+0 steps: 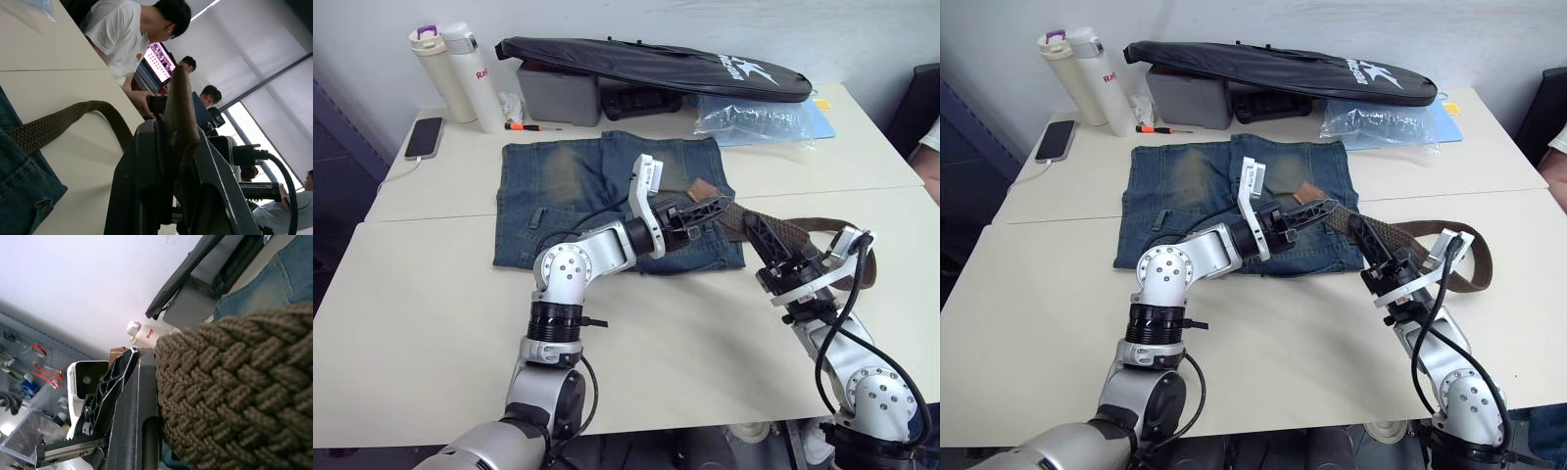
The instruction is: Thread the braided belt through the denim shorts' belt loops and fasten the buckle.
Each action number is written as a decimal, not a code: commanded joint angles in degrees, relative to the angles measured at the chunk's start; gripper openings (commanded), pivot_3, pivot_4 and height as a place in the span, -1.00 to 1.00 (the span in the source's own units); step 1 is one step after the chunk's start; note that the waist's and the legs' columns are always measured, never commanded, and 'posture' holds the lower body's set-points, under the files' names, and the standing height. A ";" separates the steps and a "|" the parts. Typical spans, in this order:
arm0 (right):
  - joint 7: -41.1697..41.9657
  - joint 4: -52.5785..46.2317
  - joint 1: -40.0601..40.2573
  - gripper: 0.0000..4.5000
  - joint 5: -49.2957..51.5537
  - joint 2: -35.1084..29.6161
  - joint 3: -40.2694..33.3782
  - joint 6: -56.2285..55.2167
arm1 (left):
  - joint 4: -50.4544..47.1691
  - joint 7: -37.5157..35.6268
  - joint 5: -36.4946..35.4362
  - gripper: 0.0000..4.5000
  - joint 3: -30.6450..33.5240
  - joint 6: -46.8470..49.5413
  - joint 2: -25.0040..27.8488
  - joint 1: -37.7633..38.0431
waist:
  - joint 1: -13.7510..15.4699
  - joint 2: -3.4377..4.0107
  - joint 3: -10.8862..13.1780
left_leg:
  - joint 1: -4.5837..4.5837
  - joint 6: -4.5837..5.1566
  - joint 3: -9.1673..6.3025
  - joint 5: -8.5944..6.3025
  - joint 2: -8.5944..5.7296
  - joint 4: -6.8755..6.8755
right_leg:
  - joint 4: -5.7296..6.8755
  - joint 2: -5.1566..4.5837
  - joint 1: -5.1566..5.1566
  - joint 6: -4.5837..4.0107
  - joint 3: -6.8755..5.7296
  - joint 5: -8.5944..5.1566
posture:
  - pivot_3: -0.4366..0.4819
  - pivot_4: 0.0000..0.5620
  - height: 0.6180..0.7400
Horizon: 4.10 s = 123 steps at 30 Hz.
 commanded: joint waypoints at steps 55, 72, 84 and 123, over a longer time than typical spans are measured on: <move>-13.49 -10.78 12.47 -1.00 10.09 -28.12 -12.46 11.40 | -7.50 -51.37 35.94 0.01 -26.82 -17.66 25.01 5.31 | 1.22 -0.12 0.07 | -0.41 0.83 0.69 -0.14 0.03 0.28 | 0.04 0.03 -0.69 -0.04 0.71 0.39 | -0.05 -0.47 1.00; -14.28 -1.68 10.00 -1.00 9.50 -30.81 -5.57 12.63 | -17.50 -47.45 24.72 0.99 -15.16 -6.20 36.82 5.43 | 0.05 -0.18 0.10 | -0.34 0.84 0.70 -0.13 0.04 0.32 | 0.10 0.05 -0.67 -0.17 0.77 0.35 | -0.05 -0.47 1.00; -11.30 4.24 5.94 -1.00 9.23 -27.66 0.29 16.16 | -20.98 -44.06 23.13 0.99 -13.13 -7.38 41.30 9.56 | 0.02 -0.20 0.08 | -0.29 0.84 0.75 -0.13 0.06 0.30 | 0.10 0.07 -0.67 -0.19 0.82 0.34 | -0.05 -0.47 1.00; -13.95 0.78 5.59 0.83 0.23 -2.56 -4.65 10.50 | -19.17 -40.73 22.59 1.00 -17.92 -11.40 38.64 8.73 | -0.16 -0.25 0.02 | -0.08 0.74 0.83 -0.09 0.13 0.18 | 0.28 0.16 -0.68 -0.21 0.96 0.38 | -0.05 -0.47 1.00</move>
